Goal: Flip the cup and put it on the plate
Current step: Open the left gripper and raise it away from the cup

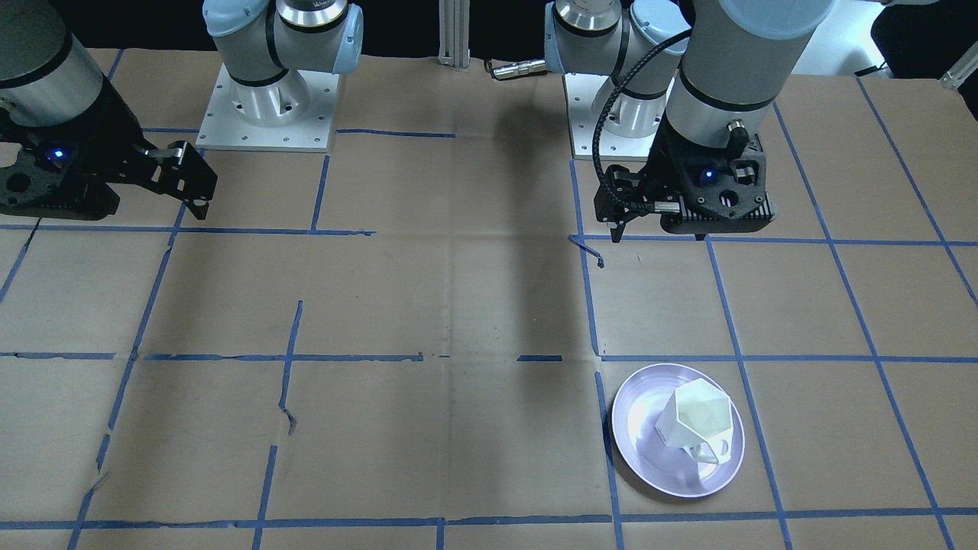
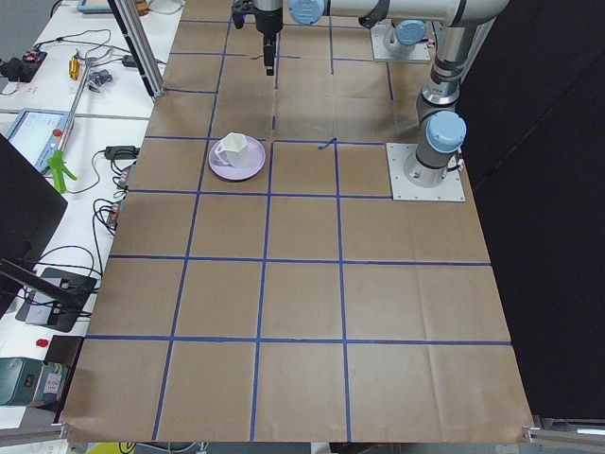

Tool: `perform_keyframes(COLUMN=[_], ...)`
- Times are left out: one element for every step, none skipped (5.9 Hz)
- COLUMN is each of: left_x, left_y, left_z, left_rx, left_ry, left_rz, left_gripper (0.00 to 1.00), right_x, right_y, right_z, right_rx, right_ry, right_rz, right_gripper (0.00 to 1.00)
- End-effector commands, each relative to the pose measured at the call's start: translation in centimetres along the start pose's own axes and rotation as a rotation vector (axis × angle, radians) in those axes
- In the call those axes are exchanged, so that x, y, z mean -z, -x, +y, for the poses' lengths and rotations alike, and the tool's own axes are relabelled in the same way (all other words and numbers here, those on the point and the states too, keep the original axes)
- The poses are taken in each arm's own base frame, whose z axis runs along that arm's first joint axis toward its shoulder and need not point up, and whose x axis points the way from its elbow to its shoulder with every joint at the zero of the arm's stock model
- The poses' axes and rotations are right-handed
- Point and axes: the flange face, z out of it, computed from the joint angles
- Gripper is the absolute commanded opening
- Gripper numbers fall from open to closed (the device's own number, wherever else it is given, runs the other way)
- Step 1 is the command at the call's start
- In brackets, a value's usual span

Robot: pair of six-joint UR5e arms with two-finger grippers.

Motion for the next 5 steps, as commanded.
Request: perform_keyframes(left_x=[0.7, 0.79, 0.8, 0.79, 0.8], left_y=[-0.22, -0.47, -0.53, -0.47, -0.58], left_z=[1.0, 1.04, 1.06, 1.04, 1.07], left_rx=[-0.003, -0.003, -0.004, -0.003, -0.004], left_ry=[0.014, 0.014, 0.013, 0.014, 0.014], left_rz=[0.008, 0.041, 0.04, 0.042, 0.045], left_gripper=[0.99, 0.99, 0.99, 0.99, 0.99], right_x=[0.01, 0.01, -0.01, 0.01, 0.01], right_y=[0.0, 0.0, 0.0, 0.0, 0.0], right_z=[-0.01, -0.01, 0.01, -0.01, -0.01], right_rx=[0.0, 0.0, 0.0, 0.0, 0.0], right_ry=[-0.001, -0.001, 0.001, -0.001, -0.001], right_rz=[0.0, 0.0, 0.0, 0.0, 0.0], right_gripper=[1.0, 1.0, 1.0, 1.0, 1.0])
